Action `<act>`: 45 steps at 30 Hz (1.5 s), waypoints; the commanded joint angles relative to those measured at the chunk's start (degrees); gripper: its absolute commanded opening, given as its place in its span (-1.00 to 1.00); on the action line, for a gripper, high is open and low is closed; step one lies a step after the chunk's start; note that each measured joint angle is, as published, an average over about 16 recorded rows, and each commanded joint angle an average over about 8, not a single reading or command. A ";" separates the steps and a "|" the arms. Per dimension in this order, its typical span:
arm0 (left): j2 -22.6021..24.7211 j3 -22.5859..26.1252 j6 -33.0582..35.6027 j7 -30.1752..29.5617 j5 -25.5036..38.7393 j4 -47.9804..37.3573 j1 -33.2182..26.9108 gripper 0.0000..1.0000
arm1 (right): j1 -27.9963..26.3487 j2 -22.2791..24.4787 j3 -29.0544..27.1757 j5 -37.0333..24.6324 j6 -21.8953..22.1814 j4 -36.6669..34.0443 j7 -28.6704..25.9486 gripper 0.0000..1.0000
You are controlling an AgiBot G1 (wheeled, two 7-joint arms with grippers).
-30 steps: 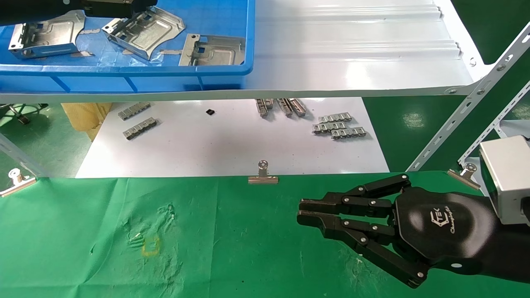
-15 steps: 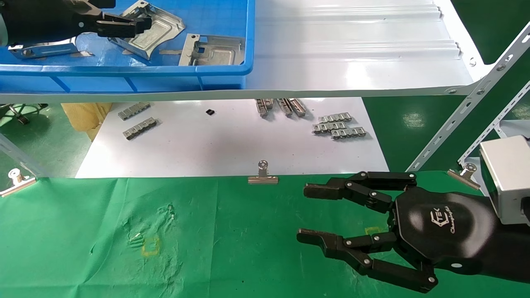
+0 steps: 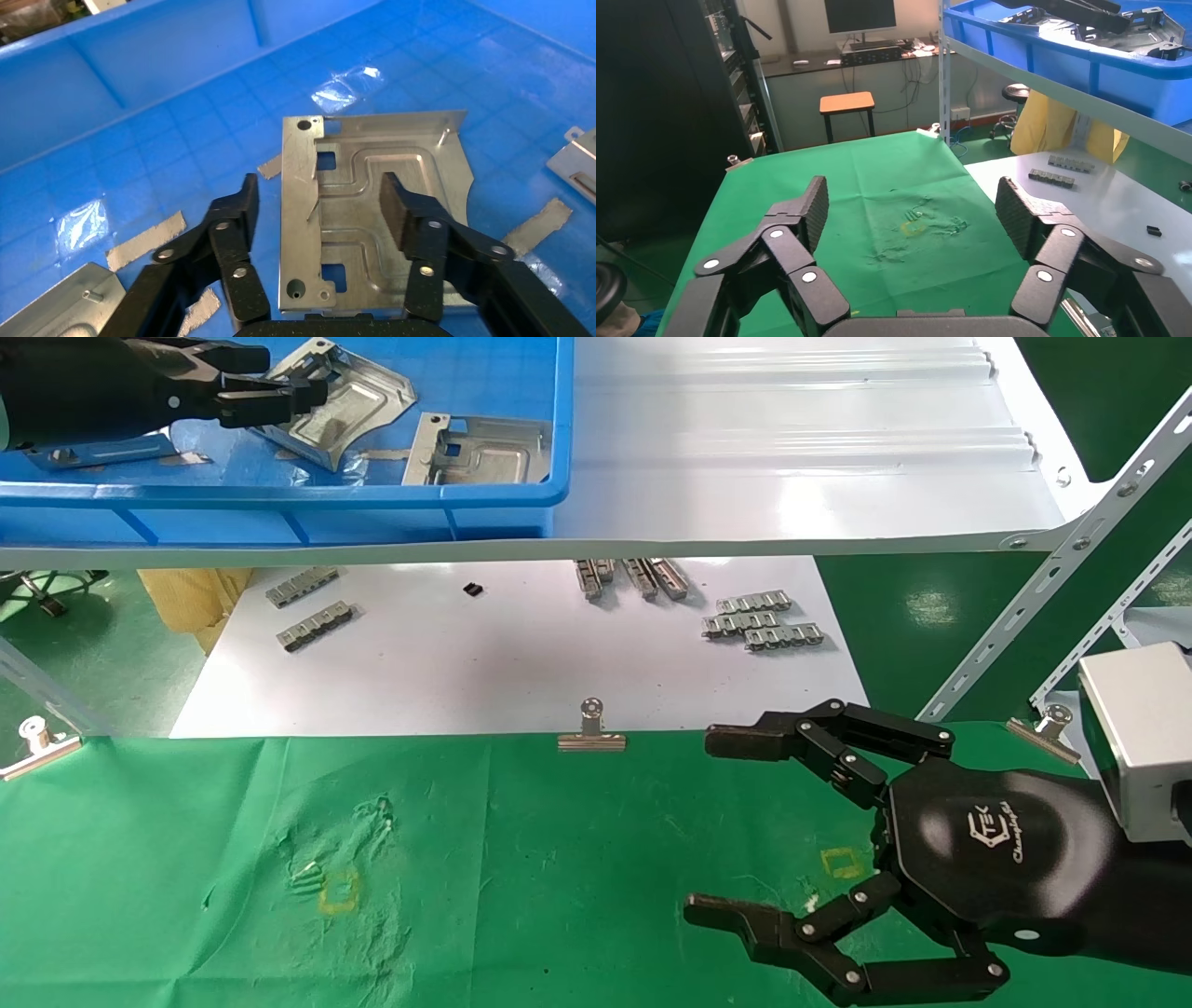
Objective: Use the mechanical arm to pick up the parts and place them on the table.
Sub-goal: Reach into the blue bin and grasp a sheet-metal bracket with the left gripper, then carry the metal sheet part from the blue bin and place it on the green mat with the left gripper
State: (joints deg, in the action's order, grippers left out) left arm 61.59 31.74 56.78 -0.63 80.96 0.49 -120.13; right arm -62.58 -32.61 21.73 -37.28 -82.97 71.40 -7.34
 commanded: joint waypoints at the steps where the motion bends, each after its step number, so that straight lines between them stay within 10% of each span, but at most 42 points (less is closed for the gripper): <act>1: -0.03 0.18 0.04 -0.05 0.26 -0.19 -0.09 -1.00 | 0.00 0.00 0.00 0.00 0.00 0.00 0.00 1.00; 20: -0.12 0.10 -0.78 -0.12 0.14 -0.25 -0.29 -1.00 | 0.00 0.00 0.00 0.00 0.00 0.00 0.00 1.00; 37: -5.22 -2.82 30.93 5.36 -5.20 5.45 -3.65 -1.00 | 0.00 0.00 0.01 0.00 0.00 0.00 0.00 1.00; 45: -7.47 -1.24 35.40 8.42 -8.95 14.11 0.01 -1.00 | 0.00 0.00 0.01 0.01 0.00 0.00 0.00 1.00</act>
State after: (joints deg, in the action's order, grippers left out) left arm 53.11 31.29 91.91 7.09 70.56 16.52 -119.12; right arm -62.58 -32.61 21.73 -37.28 -82.97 71.40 -7.34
